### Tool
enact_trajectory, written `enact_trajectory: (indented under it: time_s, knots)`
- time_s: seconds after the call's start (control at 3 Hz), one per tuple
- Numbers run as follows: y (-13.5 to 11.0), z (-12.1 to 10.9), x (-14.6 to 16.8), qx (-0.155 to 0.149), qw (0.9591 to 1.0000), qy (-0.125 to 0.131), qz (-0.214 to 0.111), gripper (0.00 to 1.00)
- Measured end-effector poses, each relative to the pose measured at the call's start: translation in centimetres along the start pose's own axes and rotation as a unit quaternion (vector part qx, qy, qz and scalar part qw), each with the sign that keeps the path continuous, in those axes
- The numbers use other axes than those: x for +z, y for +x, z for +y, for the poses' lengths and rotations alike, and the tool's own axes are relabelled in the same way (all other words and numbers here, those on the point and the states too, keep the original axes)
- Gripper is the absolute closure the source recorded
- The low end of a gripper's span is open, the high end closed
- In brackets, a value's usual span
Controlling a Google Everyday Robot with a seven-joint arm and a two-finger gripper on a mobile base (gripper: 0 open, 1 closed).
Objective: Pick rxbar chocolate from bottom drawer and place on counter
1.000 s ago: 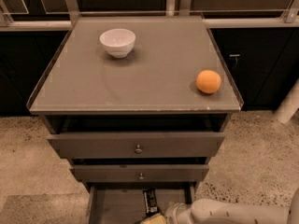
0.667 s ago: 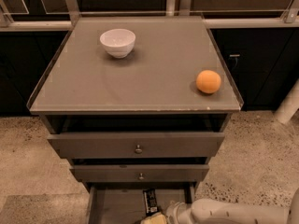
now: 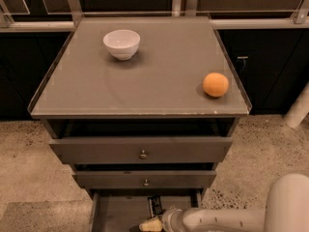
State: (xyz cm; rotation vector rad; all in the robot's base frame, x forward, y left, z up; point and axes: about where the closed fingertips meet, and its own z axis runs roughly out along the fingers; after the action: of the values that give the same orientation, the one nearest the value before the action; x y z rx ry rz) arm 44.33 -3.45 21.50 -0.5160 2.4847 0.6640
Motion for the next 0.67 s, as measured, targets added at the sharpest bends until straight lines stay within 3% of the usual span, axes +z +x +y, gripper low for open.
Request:
enact_trajectory:
  time_s: [0.67]
  knots:
    - [0.38,-0.41,0.92,-0.002,0.9998,0.017,0.001,0.0]
